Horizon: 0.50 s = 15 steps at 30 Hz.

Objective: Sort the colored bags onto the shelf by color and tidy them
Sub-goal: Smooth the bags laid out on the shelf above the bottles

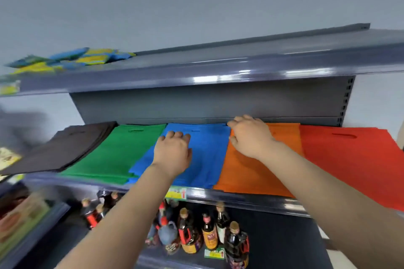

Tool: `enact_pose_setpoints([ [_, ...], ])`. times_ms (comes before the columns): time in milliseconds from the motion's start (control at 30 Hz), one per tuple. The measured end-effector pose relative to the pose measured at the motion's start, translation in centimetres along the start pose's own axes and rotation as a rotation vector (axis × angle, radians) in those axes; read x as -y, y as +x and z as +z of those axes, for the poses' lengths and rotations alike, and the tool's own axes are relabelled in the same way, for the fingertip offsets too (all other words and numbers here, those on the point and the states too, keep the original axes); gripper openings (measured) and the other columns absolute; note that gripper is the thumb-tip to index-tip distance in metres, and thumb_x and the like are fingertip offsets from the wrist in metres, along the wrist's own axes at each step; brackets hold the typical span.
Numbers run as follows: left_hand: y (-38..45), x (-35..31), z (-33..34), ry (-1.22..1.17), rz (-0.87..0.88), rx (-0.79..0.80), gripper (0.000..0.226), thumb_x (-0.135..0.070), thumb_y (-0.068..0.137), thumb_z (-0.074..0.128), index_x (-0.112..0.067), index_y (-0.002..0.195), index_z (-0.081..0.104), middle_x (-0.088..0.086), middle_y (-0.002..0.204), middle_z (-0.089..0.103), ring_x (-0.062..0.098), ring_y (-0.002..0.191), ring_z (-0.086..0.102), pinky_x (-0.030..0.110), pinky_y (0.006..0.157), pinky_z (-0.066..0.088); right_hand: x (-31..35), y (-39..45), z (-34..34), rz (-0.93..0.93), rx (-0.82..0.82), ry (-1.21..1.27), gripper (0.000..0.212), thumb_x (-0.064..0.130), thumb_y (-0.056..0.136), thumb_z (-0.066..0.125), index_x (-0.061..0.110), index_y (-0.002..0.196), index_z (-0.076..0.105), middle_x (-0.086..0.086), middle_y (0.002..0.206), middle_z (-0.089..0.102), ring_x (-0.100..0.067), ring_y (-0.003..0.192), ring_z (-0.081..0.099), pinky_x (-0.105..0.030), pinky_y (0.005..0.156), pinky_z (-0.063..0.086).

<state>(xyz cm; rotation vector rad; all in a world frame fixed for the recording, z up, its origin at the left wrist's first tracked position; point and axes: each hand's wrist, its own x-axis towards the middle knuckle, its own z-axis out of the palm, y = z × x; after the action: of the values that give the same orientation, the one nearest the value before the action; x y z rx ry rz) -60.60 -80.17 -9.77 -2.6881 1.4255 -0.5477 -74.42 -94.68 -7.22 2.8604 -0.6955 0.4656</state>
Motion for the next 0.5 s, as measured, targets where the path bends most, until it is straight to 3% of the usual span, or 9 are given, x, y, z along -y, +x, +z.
enact_pose_setpoints([
  [500, -12.7, 32.0, 0.5, 0.191, -0.500, 0.044, 0.040, -0.034, 0.093, 0.044, -0.016, 0.129, 0.045, 0.005, 0.130, 0.050, 0.027, 0.122, 0.044, 0.036, 0.095, 0.036, 35.1, 13.3, 1.5, -0.490, -0.018, 0.176, 0.040, 0.031, 0.095, 0.046, 0.015, 0.132, 0.044, -0.004, 0.131, 0.048, -0.024, 0.125, 0.041, -0.038, 0.101, 0.035],
])
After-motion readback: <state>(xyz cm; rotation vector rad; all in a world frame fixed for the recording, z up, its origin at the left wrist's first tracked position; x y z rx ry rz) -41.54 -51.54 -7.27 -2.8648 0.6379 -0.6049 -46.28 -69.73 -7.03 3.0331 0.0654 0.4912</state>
